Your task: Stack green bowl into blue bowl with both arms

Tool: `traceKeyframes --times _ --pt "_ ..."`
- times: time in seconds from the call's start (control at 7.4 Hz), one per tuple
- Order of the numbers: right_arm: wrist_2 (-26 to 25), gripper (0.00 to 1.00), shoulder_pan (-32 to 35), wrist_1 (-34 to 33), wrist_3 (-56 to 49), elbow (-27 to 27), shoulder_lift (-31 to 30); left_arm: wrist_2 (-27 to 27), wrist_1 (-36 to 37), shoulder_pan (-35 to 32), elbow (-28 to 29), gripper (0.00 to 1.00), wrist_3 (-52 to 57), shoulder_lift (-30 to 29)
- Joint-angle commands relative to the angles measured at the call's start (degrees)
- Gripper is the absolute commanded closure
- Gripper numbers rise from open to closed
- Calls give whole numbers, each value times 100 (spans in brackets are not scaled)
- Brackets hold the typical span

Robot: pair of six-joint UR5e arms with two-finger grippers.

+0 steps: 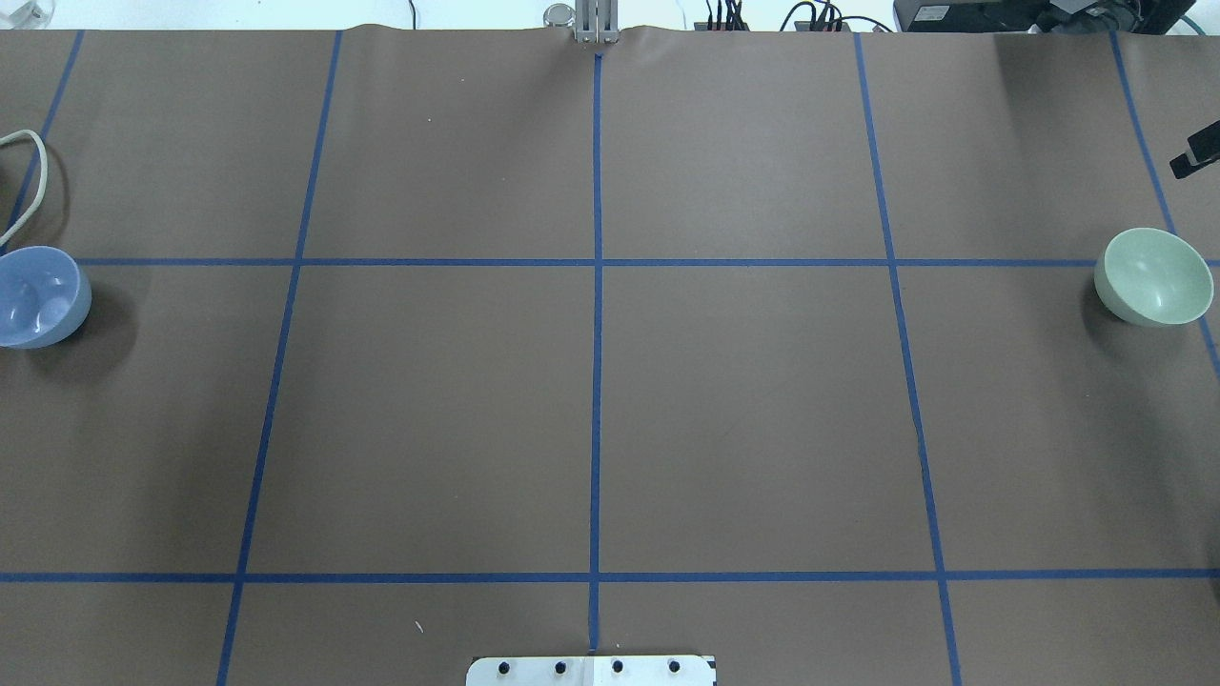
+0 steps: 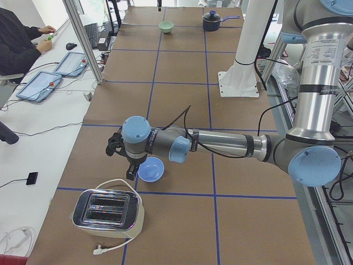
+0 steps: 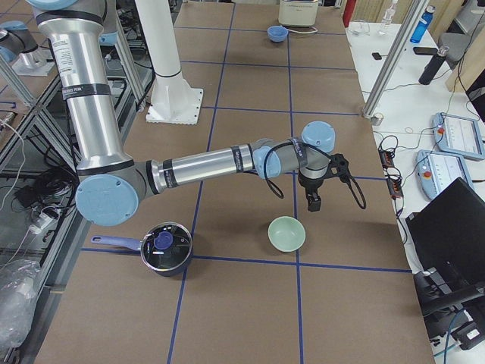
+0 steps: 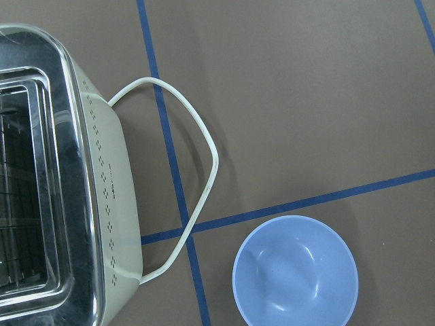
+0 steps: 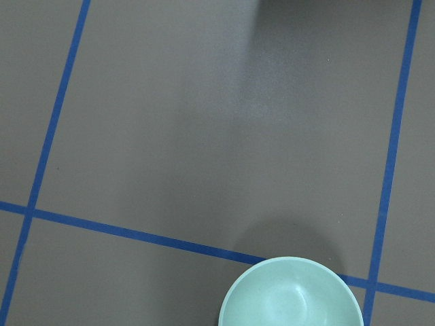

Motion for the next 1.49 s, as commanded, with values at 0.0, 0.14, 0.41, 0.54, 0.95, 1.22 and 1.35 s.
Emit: traceKeyframes --times 0.0,0.14,0.41,0.54,0.95,1.22,1.35 --pt "-17 0 0 9 -9 10 0 -2 0 0 -5 3 0 0" --pt "-9 0 0 9 0 11 9 -2 -9 0 -5 3 0 0" --pt "-70 0 0 9 -9 -24 -70 -2 -9 44 -5 3 -17 0" --pt "-123 0 0 9 -17 -103 -96 33 -18 236 13 2 -61 0" --pt "-194 0 0 201 -70 -279 -228 297 -1084 676 738 2 -798 -176" --pt "-194 0 0 202 -9 -306 -185 437 -1686 913 1102 3 -1255 -255" --pt "-193 0 0 202 0 -306 -167 499 -1775 1027 1120 2 -1405 -246"
